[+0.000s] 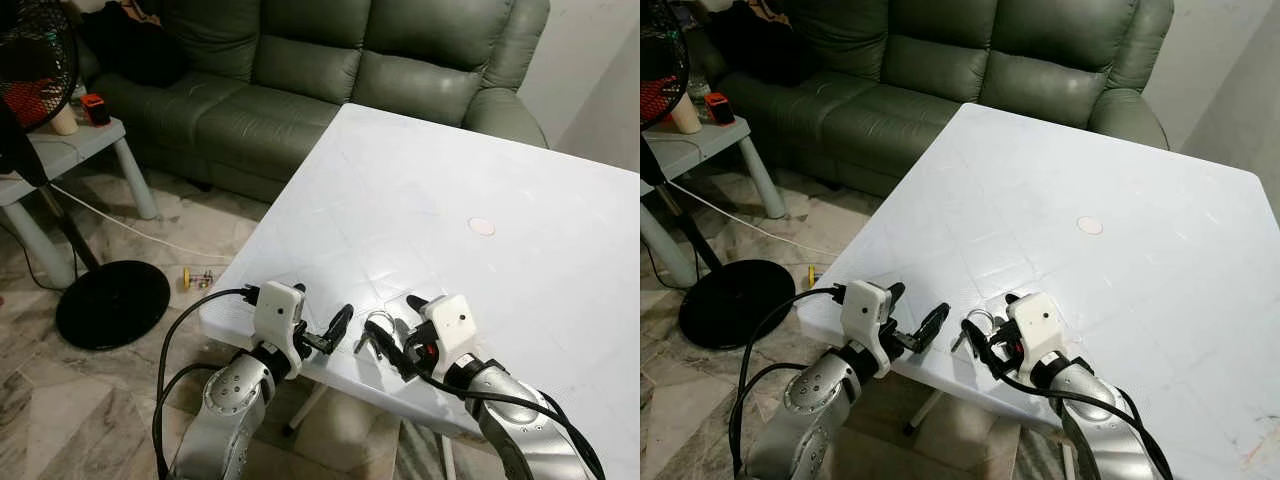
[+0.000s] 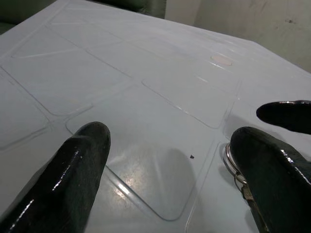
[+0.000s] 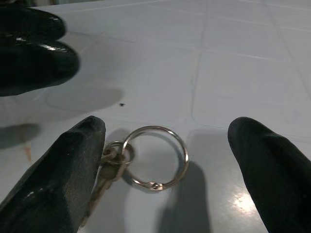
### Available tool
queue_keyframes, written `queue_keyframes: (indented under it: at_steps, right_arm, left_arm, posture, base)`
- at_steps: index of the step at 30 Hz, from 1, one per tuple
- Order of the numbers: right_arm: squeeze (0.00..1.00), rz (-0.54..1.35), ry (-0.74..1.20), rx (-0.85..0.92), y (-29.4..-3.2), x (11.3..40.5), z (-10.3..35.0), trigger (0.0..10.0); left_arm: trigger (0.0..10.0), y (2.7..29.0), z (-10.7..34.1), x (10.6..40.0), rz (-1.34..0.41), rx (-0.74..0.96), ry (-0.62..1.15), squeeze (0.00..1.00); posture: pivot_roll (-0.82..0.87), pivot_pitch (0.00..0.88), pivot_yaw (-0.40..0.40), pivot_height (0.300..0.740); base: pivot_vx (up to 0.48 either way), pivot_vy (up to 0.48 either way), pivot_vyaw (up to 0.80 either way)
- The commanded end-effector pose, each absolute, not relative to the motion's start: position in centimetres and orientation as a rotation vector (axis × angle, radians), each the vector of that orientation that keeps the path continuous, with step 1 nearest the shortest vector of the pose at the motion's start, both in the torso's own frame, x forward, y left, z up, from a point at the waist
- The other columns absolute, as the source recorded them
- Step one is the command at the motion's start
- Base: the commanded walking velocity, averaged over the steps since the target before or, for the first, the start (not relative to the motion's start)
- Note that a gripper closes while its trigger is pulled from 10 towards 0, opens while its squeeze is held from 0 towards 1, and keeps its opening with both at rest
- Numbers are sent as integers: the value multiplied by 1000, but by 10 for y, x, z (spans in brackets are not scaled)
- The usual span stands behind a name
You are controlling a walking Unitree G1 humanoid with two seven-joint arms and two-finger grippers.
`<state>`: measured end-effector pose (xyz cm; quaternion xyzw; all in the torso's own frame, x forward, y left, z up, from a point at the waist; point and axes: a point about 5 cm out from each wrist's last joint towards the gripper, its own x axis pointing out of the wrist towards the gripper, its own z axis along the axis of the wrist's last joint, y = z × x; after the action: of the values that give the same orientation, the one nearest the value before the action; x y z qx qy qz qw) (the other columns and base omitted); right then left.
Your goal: Hang keys on a hook
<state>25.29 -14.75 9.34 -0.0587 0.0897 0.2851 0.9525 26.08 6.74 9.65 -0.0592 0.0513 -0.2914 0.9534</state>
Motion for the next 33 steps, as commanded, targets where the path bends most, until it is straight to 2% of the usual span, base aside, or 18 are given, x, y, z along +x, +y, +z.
queue_keyframes:
  at_steps: [1,20,21,22,23,24,26,27,33]
  right_arm:
    - [0,602,150,-132,-148,251,100,10000]
    - [0,553,261,-212,-152,248,86,10000]
    - [0,543,264,-223,-153,247,85,9333]
    - [0,537,280,-222,-153,246,83,7647]
    - [0,533,287,-227,-154,245,82,4980]
    - [0,532,287,-234,-155,243,82,3059]
    - [0,536,286,-232,-155,242,82,3059]
    - [0,540,282,-235,-155,242,82,157]
    - [0,532,277,-216,-158,240,84,0]
  left_arm:
    - [10000,67,99,262,-590,-117,101,0]
    - [10000,66,100,263,-585,-125,97,0]
    - [10000,66,99,263,-585,-127,97,0]
    - [10000,66,99,263,-584,-129,97,0]
    - [10000,66,99,263,-584,-130,98,0]
    - [10000,65,99,262,-586,-132,98,0]
    - [10000,65,99,262,-586,-133,98,0]
    - [10000,65,99,262,-586,-133,99,0]
    - [10000,65,99,263,-584,-134,97,0]
  posture:
    - [50,81,-81,740]
    - [41,82,-89,740]
    - [41,81,-89,740]
    - [38,81,-89,740]
    - [38,81,-90,740]
    - [37,81,-90,740]
    - [35,80,-91,740]
    - [35,78,-91,740]
    - [30,76,-90,740]
  base:
    - [0,0,0]
    - [0,0,0]
    - [0,0,0]
    - [0,0,0]
    - [0,0,0]
    - [0,0,0]
    - [0,0,0]
    - [0,0,0]
    - [0,0,0]
